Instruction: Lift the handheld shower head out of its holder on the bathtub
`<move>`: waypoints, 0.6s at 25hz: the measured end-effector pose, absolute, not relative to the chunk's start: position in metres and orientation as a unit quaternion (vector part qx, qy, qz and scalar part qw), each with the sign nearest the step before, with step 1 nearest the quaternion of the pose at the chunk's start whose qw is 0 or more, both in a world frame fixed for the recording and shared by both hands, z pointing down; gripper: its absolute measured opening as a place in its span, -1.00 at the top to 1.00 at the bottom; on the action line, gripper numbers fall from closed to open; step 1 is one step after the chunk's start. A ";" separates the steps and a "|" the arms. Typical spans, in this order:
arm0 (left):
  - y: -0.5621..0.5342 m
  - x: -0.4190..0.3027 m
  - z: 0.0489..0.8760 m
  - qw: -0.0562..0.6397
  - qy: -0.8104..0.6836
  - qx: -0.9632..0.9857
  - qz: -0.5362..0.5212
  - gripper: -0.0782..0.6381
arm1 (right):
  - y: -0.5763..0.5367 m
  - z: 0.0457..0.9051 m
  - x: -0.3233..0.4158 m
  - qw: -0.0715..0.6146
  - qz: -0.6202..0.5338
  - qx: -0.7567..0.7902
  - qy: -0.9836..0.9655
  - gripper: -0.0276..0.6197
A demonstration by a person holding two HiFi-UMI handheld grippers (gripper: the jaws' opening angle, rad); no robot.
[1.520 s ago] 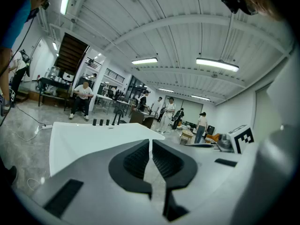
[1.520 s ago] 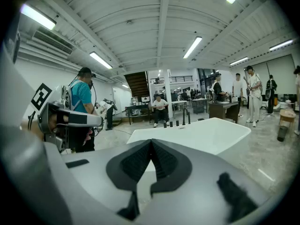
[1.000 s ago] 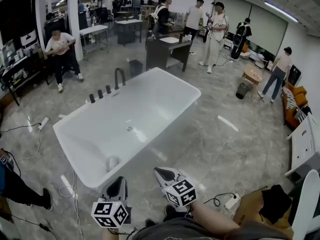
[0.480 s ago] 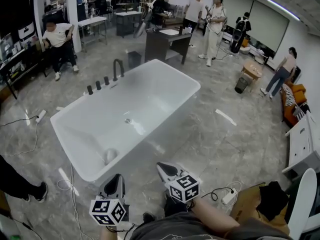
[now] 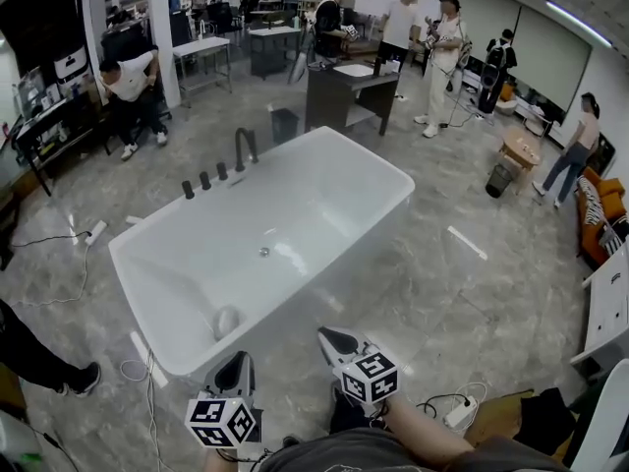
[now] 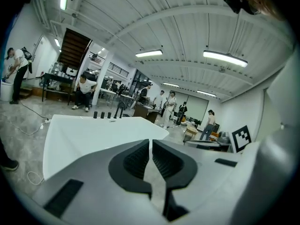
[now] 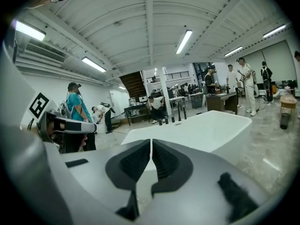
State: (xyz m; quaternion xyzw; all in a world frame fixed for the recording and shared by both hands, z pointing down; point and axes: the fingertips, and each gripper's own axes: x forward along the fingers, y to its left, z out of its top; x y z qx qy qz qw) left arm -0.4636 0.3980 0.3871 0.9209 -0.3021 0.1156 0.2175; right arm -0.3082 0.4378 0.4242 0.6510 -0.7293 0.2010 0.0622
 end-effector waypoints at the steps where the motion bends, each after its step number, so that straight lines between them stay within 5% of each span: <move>1: 0.393 -0.452 0.387 0.218 -0.304 0.920 0.118 0.69 | 0.432 0.423 -0.295 0.062 0.200 0.651 -0.730 0.83; 15: 0.338 -0.304 0.386 0.203 -0.312 0.918 0.137 0.69 | 0.377 0.438 -0.137 0.047 0.228 0.647 -0.726 0.83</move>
